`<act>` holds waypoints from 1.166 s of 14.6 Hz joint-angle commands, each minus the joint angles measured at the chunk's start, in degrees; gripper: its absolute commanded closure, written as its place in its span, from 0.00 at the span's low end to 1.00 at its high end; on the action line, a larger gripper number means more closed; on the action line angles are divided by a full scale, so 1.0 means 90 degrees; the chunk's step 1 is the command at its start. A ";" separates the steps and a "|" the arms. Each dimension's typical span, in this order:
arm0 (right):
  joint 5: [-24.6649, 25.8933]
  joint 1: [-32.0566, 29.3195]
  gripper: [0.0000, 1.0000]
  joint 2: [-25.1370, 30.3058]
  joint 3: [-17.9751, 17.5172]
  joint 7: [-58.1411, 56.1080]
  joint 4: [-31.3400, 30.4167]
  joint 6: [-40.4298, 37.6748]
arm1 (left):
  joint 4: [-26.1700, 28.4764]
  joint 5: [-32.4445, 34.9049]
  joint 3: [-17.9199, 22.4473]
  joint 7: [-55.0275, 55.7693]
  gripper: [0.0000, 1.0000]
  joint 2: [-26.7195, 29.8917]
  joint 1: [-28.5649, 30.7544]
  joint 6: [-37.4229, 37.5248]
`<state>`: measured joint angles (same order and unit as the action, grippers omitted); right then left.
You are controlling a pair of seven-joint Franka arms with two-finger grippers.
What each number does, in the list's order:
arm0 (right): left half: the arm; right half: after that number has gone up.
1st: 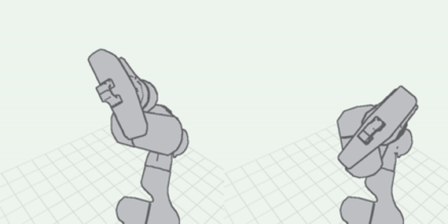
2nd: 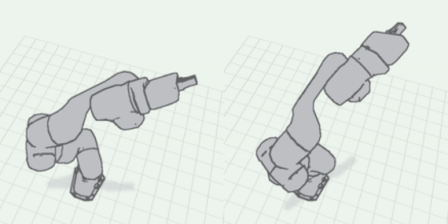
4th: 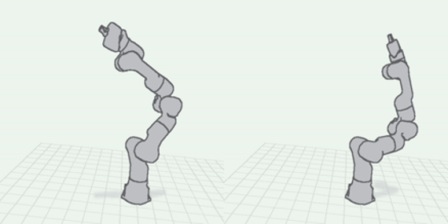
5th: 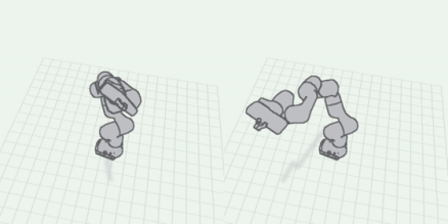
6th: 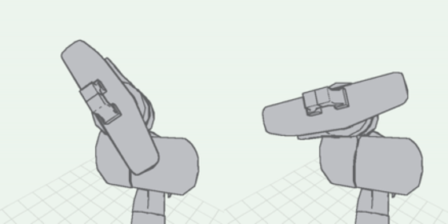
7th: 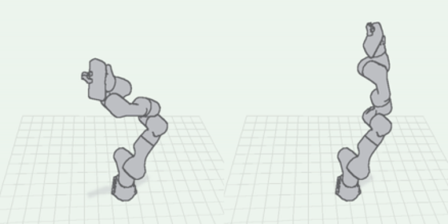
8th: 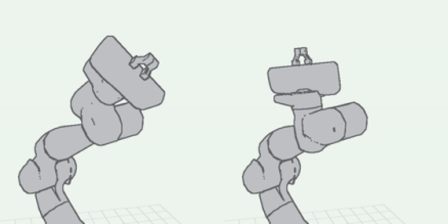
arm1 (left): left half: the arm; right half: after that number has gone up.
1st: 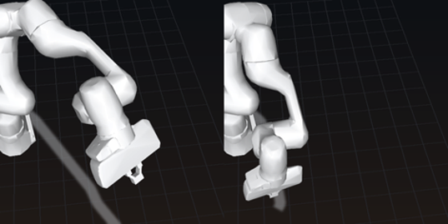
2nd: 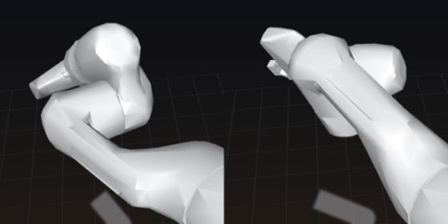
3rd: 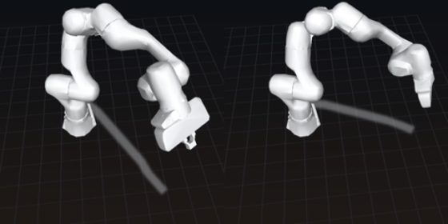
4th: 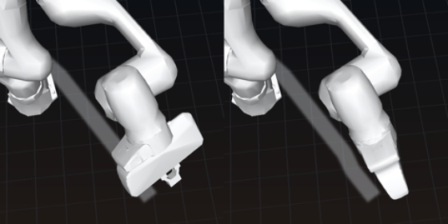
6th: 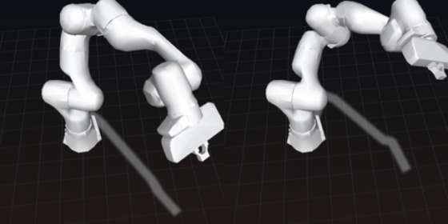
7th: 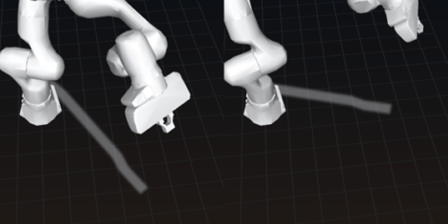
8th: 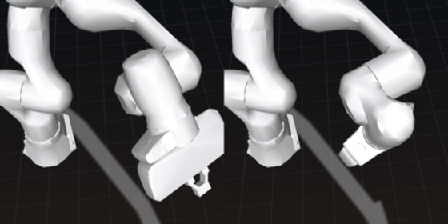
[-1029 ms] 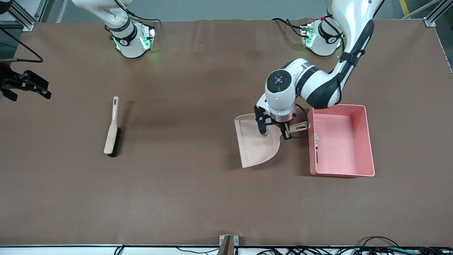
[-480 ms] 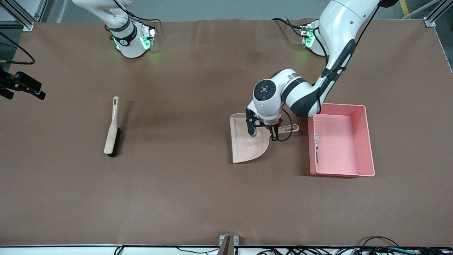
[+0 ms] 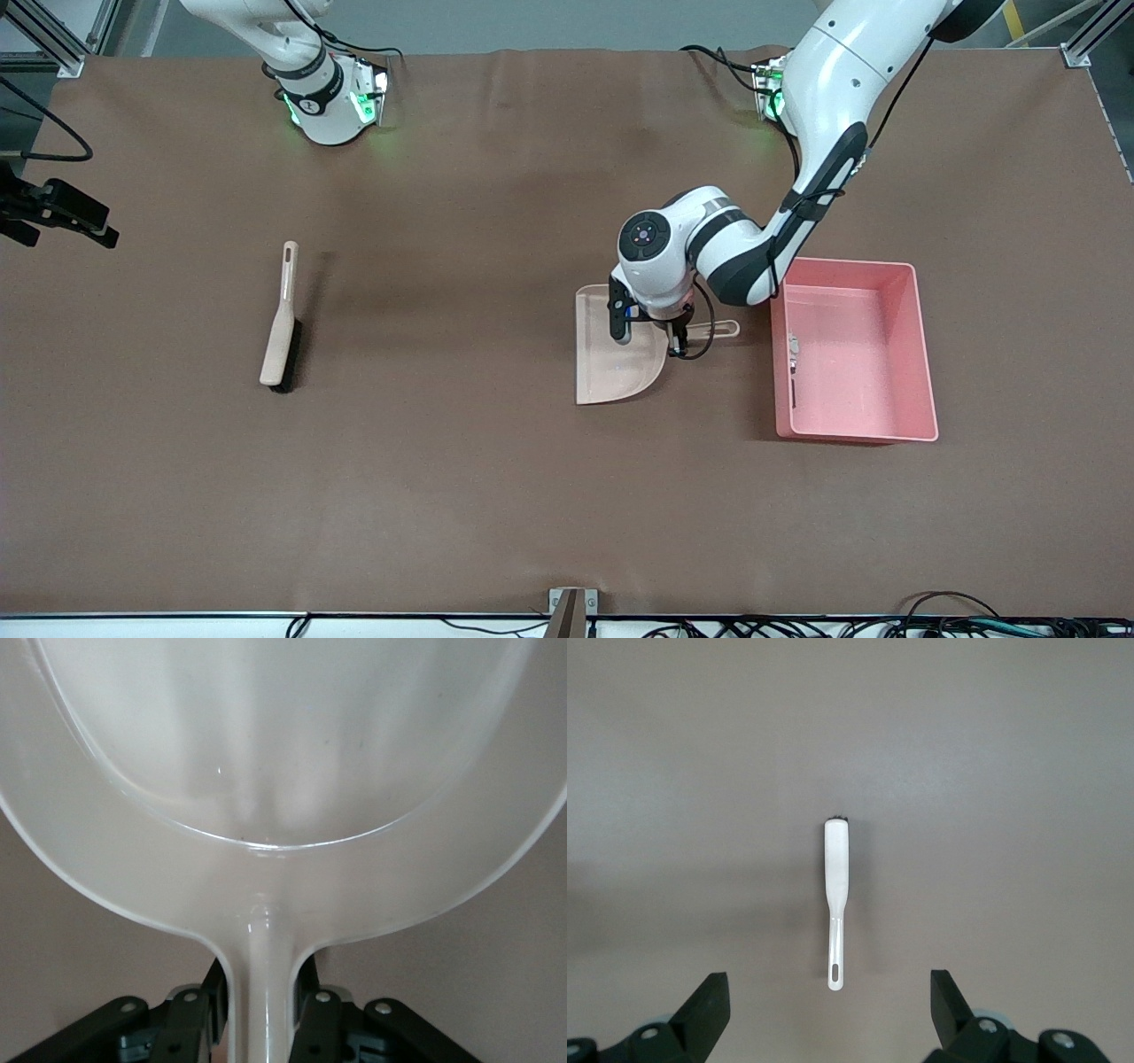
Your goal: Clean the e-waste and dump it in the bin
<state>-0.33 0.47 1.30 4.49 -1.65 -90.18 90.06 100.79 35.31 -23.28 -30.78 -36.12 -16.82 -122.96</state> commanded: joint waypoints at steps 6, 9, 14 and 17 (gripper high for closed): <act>-0.0002 -0.0091 0.00 0.0071 -0.0040 0.0075 -0.0049 -0.0036 | -0.0426 0.0061 -0.0041 0.0724 0.00 -0.0050 0.0032 0.0107; -0.0002 -0.0091 0.00 0.0071 -0.0040 0.0075 -0.0058 -0.0055 | -0.0923 -0.0620 0.0017 0.1162 0.00 0.0272 0.0169 0.0633; 0.0008 -0.0092 0.00 0.0071 -0.0040 0.0075 -0.0058 -0.0046 | -0.2057 -0.0798 0.0037 0.3534 0.00 0.0789 0.0354 0.2070; 0.0124 -0.0043 0.00 0.0100 -0.0060 0.0066 -0.0068 0.0111 | -0.2087 -0.1216 -0.0002 0.3645 0.00 0.1384 0.1104 0.2120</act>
<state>-0.13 0.45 1.30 4.64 -1.59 -90.20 90.35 81.61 27.97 -22.96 1.19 -27.22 -11.53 -104.62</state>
